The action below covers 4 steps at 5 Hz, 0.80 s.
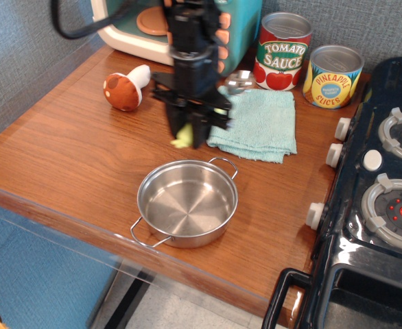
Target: Move spoon to middle of napkin, pointed toward cans.
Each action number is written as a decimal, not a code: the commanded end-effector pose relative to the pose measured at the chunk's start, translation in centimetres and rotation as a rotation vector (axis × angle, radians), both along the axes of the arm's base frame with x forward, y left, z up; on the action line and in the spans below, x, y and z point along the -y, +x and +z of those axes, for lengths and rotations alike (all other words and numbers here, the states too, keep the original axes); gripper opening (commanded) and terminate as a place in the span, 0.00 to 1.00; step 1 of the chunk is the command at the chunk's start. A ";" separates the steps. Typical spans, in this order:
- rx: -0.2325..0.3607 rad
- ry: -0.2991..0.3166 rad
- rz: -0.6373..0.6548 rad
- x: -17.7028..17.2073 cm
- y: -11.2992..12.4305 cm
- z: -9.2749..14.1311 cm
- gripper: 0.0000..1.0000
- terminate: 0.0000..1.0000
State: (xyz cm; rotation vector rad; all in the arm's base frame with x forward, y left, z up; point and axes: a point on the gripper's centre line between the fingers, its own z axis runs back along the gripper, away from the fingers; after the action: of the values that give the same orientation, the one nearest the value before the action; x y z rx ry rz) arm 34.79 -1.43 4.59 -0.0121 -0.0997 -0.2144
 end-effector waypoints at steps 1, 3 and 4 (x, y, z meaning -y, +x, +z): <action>0.043 -0.036 0.082 1.8 2.9 0.8 0.00 0.00; 0.012 -0.039 0.118 2.0 3.4 -0.5 0.00 0.00; 0.026 -0.037 0.092 2.2 3.3 0.0 1.00 0.00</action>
State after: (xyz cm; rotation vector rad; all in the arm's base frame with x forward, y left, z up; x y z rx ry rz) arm 37.44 -3.59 2.23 -0.0389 -0.0625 -0.1107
